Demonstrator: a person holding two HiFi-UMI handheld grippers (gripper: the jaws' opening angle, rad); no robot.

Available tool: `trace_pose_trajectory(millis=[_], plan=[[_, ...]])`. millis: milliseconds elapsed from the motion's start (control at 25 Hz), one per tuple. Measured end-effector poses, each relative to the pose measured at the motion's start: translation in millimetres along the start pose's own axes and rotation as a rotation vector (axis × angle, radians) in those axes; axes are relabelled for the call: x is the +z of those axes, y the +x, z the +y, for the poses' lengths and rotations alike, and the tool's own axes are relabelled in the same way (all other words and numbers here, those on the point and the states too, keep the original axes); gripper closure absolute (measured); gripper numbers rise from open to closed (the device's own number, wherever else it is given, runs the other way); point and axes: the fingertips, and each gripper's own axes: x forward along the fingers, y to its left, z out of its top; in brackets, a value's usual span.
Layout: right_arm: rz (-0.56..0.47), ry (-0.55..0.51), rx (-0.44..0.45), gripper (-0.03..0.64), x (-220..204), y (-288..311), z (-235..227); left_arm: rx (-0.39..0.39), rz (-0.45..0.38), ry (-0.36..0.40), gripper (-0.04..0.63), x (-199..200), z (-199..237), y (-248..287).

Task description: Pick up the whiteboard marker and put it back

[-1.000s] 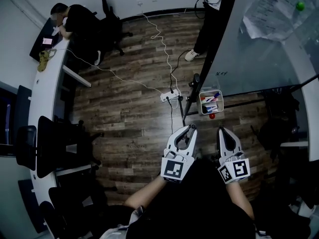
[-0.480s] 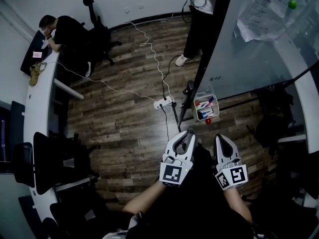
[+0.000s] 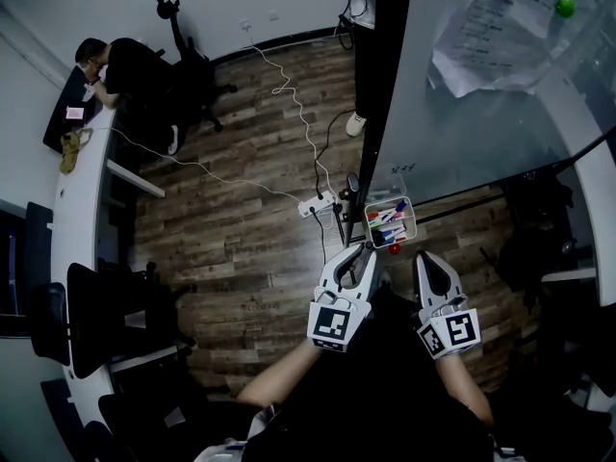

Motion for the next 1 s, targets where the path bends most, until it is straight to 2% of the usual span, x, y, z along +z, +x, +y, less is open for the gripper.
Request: trace_pose_trajectory(millis=[200, 1000], plan=[[0.010, 0.008, 0.009, 0.603, 0.9, 8.3, -13.6, 0.008, -0.003, 0.010, 0.525, 0.5, -0.2, 14.3], [0.050, 0.056, 0.025, 0.603, -11.8, 27.4, -26.8, -0.001, 0.056, -0.047, 0.523, -29.3, 8.4, 39.5]])
